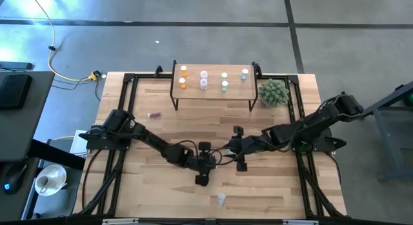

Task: Pick and place medicine bottles onto shelf by color
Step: Put the blue pill bottle on the shelf and aligned with the other blue pill bottle

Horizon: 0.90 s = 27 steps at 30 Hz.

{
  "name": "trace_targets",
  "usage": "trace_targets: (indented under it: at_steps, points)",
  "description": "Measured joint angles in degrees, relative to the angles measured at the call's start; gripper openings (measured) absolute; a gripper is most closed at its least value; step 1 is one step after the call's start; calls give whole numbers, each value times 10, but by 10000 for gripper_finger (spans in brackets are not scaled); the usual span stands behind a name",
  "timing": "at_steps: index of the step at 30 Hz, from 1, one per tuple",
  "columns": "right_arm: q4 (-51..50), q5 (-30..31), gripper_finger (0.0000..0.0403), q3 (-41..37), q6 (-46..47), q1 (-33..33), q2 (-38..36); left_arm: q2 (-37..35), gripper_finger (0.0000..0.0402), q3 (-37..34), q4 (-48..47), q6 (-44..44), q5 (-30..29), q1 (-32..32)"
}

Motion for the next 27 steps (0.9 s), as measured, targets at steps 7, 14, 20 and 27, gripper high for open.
trace_targets:
  at_steps: [7,14,20,27]
  points:
    - [11,28,158,0,0,6,0,0,101,27,-29,11,-25,13]
    - [15,32,170,0,-13,12,0,0,101,50,-42,17,-34,28]
    - [1,30,181,-1,-26,27,0,0,100,66,-37,15,-35,33]
    - [-10,30,181,-1,-26,46,0,0,100,91,-26,15,-34,32]
